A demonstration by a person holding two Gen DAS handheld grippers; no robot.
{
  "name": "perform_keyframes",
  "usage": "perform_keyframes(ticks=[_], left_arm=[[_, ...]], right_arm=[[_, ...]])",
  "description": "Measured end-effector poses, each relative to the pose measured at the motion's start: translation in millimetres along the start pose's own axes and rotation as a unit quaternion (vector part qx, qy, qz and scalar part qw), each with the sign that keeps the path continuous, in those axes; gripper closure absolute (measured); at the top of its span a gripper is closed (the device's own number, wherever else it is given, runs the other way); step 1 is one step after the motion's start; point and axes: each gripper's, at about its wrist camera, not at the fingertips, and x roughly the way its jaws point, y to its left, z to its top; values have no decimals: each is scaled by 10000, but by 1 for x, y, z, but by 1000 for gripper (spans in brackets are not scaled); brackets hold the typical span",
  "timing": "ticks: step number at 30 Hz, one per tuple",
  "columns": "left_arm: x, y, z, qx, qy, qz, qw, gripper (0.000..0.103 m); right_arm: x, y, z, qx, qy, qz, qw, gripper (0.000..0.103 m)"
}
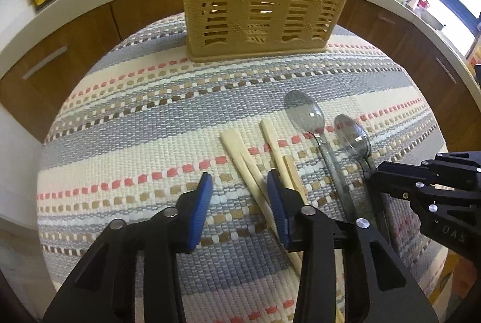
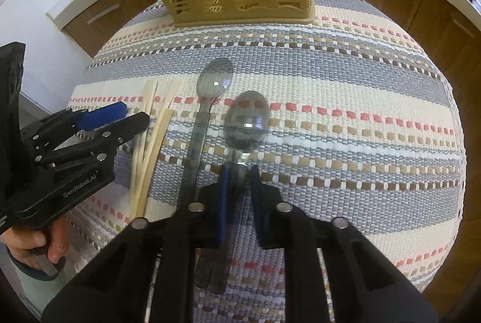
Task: Organize utensils
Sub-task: 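Grasp a wooden chopstick with the left tool while the right tool grasps a clear spoon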
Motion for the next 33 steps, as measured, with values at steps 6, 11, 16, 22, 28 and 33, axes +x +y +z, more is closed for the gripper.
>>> perform_keyframes(ticks=[6,11,16,22,28,33], left_arm=[[0,-1,4,146,77,-105,9998,71],[0,1,4,264,210,-172,9993,73],[2,5,8,184,356,-251,9989,72],[7,-1,14,156,650,-238,9975,55],[8,-22,14,675,681,178,9952,84],[-6,-14,12,762,461,49,9960,101]], right_arm=[[-8,-16,-7,140,-7,10,9999,93],[-22,-35,-12,183,-64,-493,9986,93],[-21,-47,-15,220,105,-504,9984,92],[-16,-49,-7,18,431,-363,9984,92],[-14,-47,5,-267,597,-360,9972,92],[-18,-37,2,-301,441,-410,9977,93]])
